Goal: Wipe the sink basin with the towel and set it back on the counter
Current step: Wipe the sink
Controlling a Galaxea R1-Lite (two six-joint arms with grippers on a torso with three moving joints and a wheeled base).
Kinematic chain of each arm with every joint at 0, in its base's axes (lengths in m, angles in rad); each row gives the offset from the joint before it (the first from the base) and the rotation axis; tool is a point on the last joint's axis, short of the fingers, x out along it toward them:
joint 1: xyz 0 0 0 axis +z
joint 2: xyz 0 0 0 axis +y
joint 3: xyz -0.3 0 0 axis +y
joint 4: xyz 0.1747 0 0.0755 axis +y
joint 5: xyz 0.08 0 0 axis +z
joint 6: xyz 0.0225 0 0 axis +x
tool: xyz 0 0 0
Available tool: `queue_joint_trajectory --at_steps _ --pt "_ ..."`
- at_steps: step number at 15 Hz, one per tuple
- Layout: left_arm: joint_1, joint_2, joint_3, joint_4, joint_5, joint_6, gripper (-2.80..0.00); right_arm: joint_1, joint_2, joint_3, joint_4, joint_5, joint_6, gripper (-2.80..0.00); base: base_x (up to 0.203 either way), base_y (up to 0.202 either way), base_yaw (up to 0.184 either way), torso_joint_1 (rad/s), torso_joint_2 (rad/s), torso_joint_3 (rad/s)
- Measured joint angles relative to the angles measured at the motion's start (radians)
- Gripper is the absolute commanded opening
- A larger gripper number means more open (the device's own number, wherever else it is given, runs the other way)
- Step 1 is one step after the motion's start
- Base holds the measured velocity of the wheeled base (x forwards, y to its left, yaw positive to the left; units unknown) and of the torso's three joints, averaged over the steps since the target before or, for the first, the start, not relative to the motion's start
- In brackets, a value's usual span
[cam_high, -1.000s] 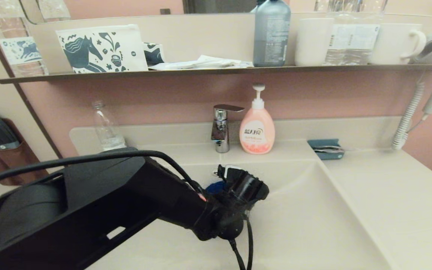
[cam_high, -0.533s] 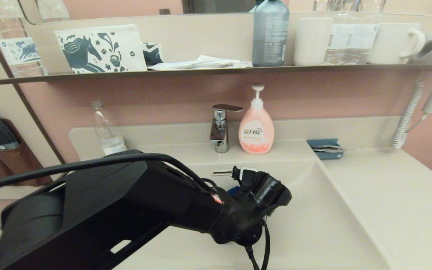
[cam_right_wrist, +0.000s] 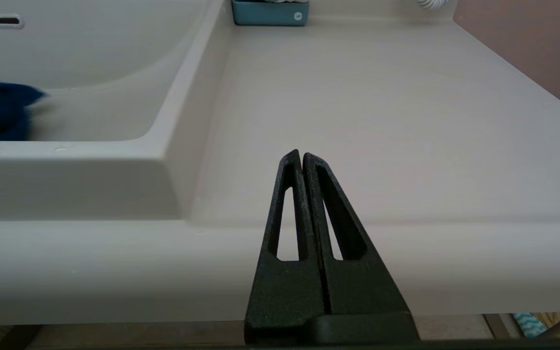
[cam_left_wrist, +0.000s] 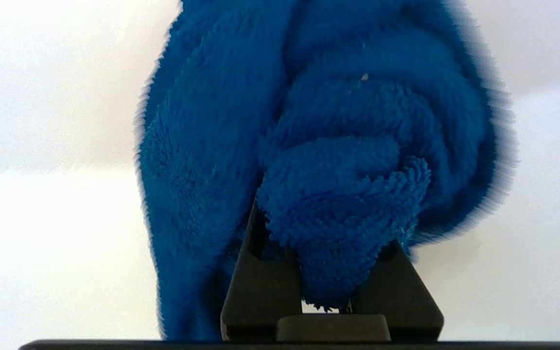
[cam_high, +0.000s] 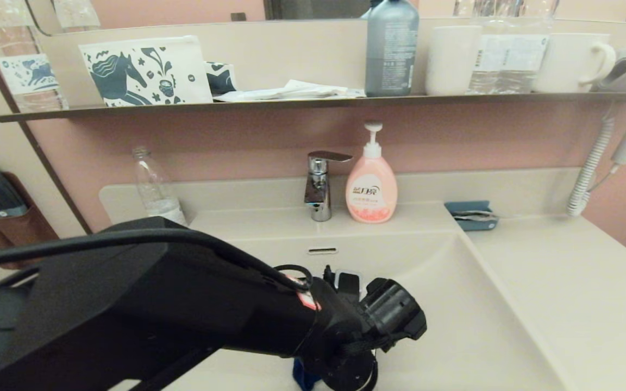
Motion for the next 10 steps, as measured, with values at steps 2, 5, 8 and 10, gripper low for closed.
queue_joint_trajectory --at_steps 2,5,8,10 --pt "0.014 -0.062 0.083 0.038 -0.008 -0.006 -2.8 0.0 0.0 0.0 -0.001 0.0 0.0 -2.8 0.0 0.0 0.0 0.0 0.0 0.0" --pt "0.113 -0.17 0.215 0.028 -0.012 0.071 -2.8 0.0 0.0 0.0 0.0 0.0 0.0 -2.8 0.0 0.0 0.0 0.0 0.0 0.0" --pt "0.247 -0.264 0.295 -0.113 -0.044 0.204 -2.8 0.0 0.0 0.0 0.0 0.0 0.0 -2.8 0.0 0.0 0.0 0.0 0.0 0.0" --pt "0.332 -0.3 0.321 -0.289 -0.055 0.295 -2.8 0.0 0.0 0.0 0.0 0.0 0.0 -2.8 0.0 0.0 0.0 0.0 0.0 0.0"
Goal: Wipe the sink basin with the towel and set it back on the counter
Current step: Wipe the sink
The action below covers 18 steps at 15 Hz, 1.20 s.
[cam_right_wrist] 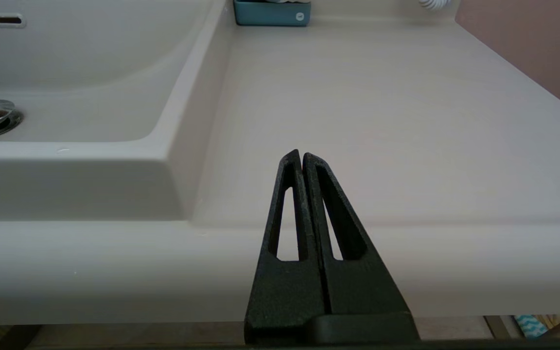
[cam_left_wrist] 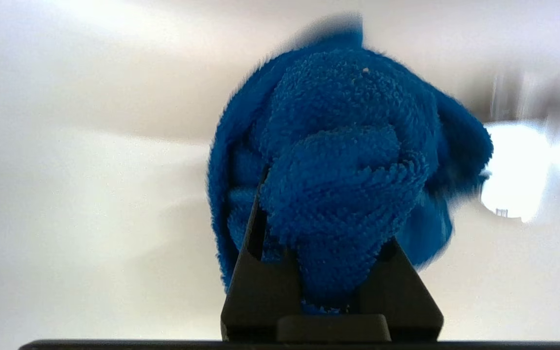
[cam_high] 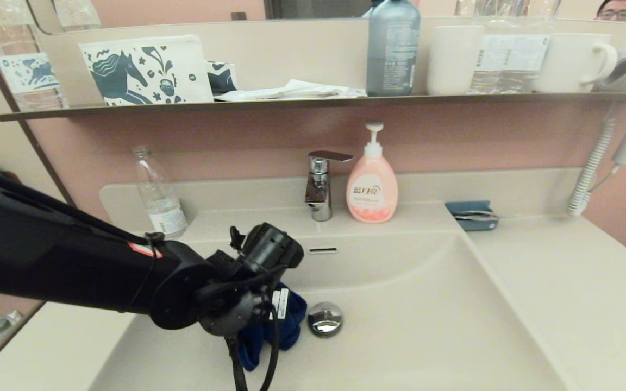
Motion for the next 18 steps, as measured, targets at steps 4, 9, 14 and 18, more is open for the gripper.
queue_joint_trajectory --at_steps 4,9,14,18 --pt "0.074 0.031 0.016 -0.247 -0.001 0.072 -2.8 0.0 0.0 0.0 0.0 0.0 0.0 -2.8 0.0 0.0 0.0 0.0 0.0 0.0" --pt "0.092 0.169 0.071 -0.487 -0.036 0.079 -2.8 0.0 0.0 0.0 0.0 0.0 0.0 -2.8 0.0 0.0 0.0 0.0 0.0 0.0" --pt "0.043 0.274 0.085 -0.628 -0.027 0.035 -2.8 0.0 0.0 0.0 0.0 0.0 0.0 -2.8 0.0 0.0 0.0 0.0 0.0 0.0" --pt "-0.028 0.33 0.02 -0.607 0.012 0.015 -2.8 0.0 0.0 0.0 0.0 0.0 0.0 -2.8 0.0 0.0 0.0 0.0 0.0 0.0"
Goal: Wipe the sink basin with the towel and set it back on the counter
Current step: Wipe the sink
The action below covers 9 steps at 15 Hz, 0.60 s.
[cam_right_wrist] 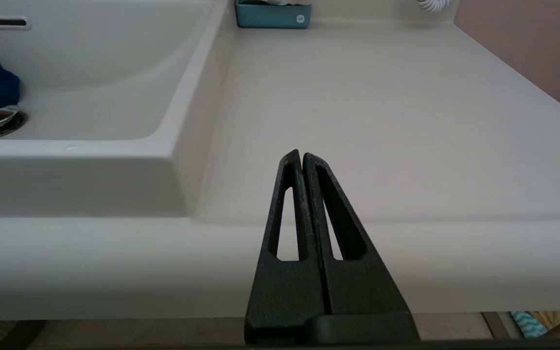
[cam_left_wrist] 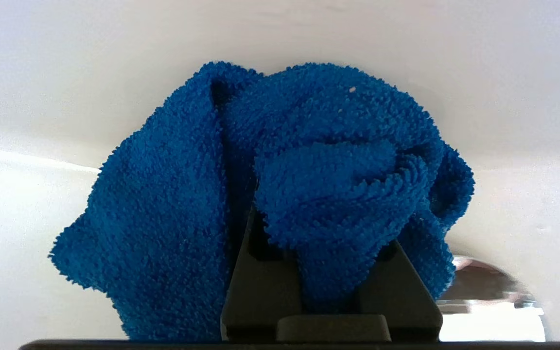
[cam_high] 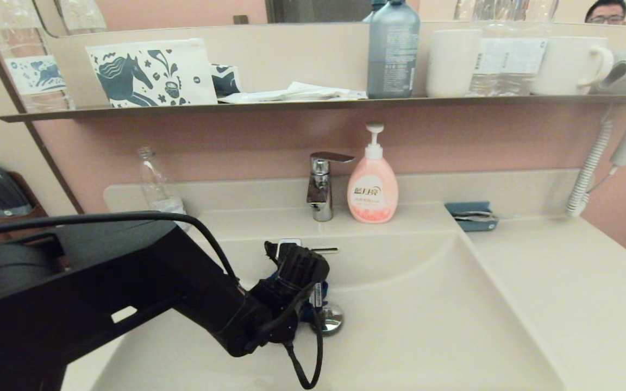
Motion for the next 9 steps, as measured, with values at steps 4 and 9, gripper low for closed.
queue_joint_trajectory --at_steps 4,9 --pt "-0.093 0.032 -0.102 0.101 0.029 -0.059 -2.8 0.0 0.0 0.0 0.0 0.0 0.0 -2.8 0.0 0.0 0.0 0.0 0.0 0.0" --pt "-0.191 0.065 -0.283 0.281 0.037 -0.129 -2.8 0.0 0.0 0.0 0.0 0.0 0.0 -2.8 0.0 0.0 0.0 0.0 0.0 0.0"
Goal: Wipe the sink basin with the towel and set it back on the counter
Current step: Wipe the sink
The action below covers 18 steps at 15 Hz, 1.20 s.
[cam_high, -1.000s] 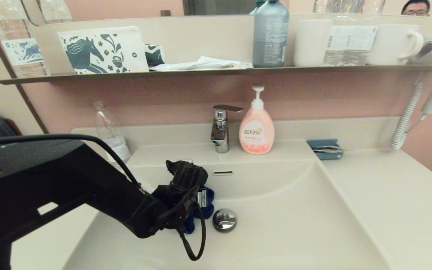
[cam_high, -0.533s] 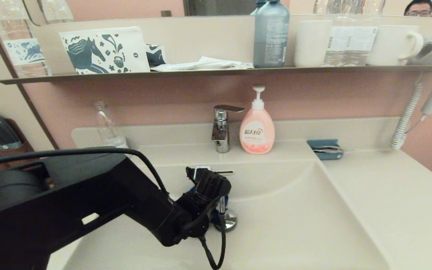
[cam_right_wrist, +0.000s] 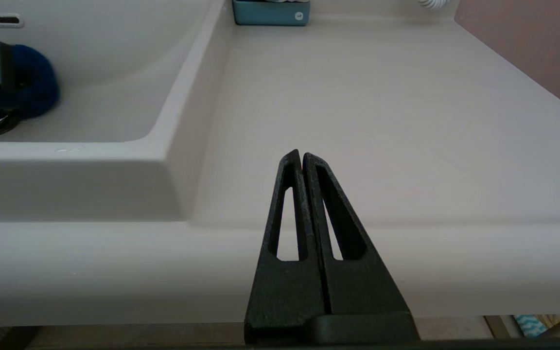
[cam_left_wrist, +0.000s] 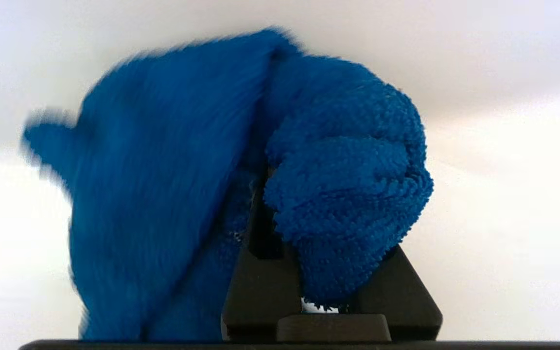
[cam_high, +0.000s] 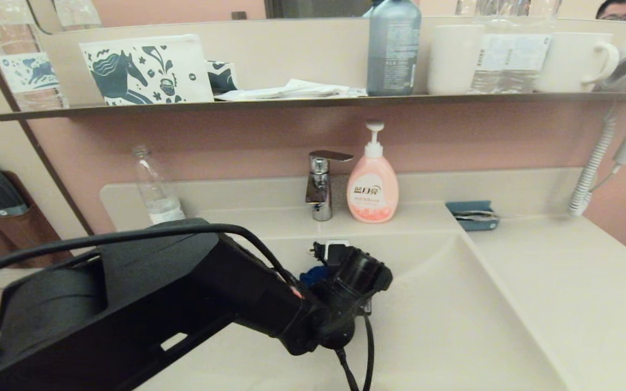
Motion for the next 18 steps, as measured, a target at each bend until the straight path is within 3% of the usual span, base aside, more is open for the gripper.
queue_joint_trajectory --at_steps 9,13,18 --pt "-0.1 0.122 -0.419 0.308 0.029 -0.008 -2.8 0.0 0.0 0.0 0.0 0.0 0.0 -2.8 0.0 0.0 0.0 0.0 0.0 0.0" --pt "-0.118 0.14 -0.434 0.404 0.033 -0.038 -2.8 0.0 0.0 0.0 0.0 0.0 0.0 -2.8 0.0 0.0 0.0 0.0 0.0 0.0" --pt "-0.127 0.12 -0.427 0.712 0.02 -0.151 -2.8 0.0 0.0 0.0 0.0 0.0 0.0 -2.8 0.0 0.0 0.0 0.0 0.0 0.0"
